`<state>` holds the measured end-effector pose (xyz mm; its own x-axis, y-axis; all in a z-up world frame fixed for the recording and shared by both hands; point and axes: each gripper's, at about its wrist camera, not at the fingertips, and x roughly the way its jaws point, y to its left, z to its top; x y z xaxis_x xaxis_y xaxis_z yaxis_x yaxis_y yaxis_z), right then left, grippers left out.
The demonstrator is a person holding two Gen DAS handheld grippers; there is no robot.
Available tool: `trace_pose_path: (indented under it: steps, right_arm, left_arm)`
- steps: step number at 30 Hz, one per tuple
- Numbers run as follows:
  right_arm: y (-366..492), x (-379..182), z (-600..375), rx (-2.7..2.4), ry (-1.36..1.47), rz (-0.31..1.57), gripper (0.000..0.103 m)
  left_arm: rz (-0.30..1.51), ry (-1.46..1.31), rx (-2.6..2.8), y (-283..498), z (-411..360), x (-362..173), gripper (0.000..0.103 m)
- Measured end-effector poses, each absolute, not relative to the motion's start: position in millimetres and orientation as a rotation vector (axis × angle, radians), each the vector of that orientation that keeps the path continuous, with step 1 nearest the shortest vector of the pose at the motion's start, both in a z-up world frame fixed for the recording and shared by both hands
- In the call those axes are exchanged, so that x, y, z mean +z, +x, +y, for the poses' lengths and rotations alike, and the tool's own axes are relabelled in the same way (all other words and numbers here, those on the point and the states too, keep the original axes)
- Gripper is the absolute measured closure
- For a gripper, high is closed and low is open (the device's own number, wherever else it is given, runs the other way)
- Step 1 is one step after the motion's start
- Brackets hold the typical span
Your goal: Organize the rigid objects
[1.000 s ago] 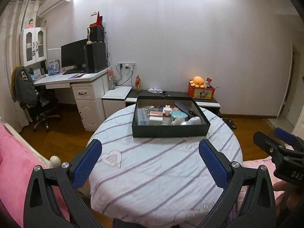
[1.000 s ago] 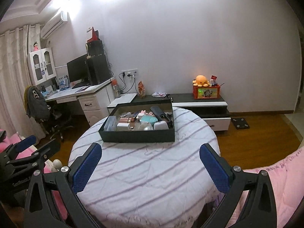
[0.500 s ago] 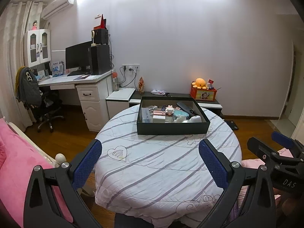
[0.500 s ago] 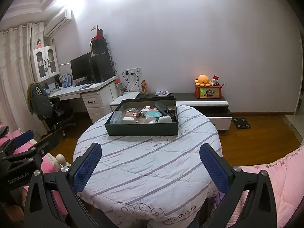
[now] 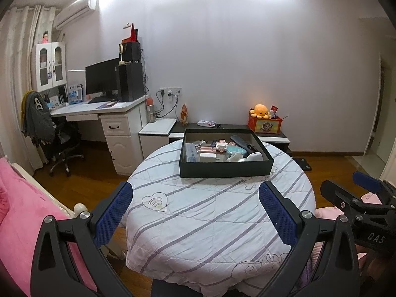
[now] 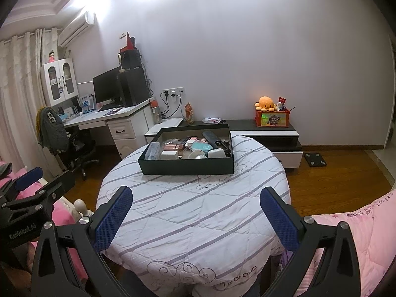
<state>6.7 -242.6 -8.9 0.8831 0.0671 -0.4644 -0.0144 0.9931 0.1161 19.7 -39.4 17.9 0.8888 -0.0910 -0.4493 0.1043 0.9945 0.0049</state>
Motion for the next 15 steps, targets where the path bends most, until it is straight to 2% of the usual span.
trace_pose_path:
  steps: [15]
  right_arm:
    - [6, -7, -236, 0.05, 0.096, 0.484, 0.0]
  left_arm:
    - [0.477, 0.034, -0.037, 16, -29, 17, 0.0]
